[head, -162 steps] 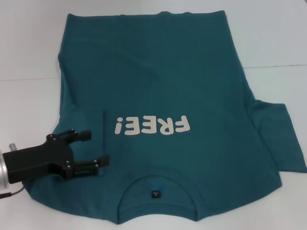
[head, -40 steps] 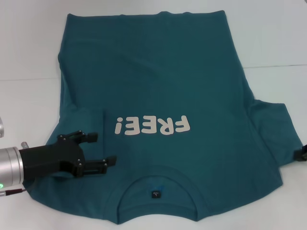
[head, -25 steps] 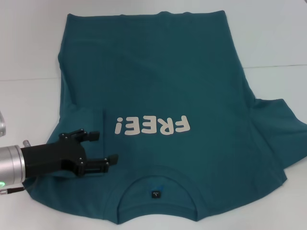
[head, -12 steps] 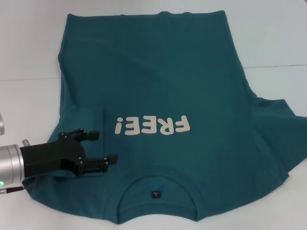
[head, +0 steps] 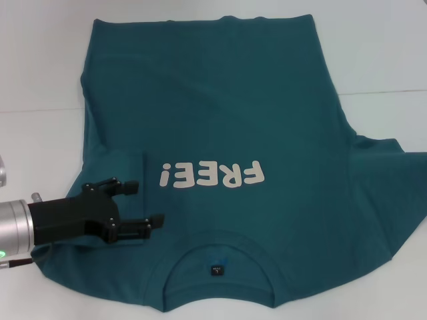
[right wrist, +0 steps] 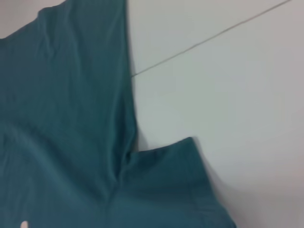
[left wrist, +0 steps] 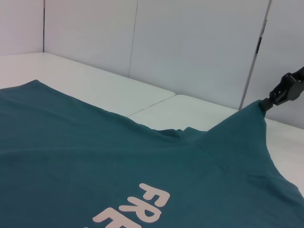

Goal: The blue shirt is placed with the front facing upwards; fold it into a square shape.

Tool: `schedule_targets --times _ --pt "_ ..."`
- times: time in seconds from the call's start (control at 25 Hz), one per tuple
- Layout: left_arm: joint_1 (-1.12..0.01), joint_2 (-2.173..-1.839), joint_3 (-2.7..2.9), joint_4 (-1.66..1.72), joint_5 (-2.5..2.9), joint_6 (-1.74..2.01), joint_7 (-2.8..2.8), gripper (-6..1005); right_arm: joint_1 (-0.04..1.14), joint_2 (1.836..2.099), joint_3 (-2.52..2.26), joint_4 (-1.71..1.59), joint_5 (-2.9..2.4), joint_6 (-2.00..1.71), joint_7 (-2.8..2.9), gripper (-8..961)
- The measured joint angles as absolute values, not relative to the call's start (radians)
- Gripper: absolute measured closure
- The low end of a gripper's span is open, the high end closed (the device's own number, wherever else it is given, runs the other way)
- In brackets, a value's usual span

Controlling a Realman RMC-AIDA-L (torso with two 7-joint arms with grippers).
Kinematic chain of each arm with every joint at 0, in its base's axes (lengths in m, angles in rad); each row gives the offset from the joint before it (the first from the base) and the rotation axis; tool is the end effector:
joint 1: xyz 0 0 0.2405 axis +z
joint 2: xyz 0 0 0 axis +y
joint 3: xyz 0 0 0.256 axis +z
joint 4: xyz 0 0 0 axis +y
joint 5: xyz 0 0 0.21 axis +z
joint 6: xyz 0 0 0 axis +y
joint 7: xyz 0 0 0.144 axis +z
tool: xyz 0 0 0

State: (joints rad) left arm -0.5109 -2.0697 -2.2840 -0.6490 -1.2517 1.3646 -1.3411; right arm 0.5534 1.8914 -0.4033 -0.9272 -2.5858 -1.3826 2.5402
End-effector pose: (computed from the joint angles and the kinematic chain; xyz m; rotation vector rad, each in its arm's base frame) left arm -0.2671 0.3450 -0.0120 -2.6631 -0.5673 -0.5759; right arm 0.3599 0.3572 0.1594 -1.7000 1.7390 0.2857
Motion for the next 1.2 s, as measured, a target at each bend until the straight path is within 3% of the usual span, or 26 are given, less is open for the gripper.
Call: schedule_targets --times 0.36,0.84,1.2 --pt "-0.515 -2.069 -2.284 -0.65 -1.252 1.37 -1.342 62 0.629 1.906 -0.476 -0.934 -2.584 -1.437 2.547 910" --pt "-0.499 -2.062 -2.296 -0.682 -1.257 1.397 -1.346 63 0.825 1.983 -0.762 -0.891 -2.643 -1.434 2.649 910" --pt "-0.497 -2.062 -2.298 -0.703 -1.261 1.403 -1.356 62 0.902 2.005 -0.837 -0.812 -2.654 -1.419 2.649 910"
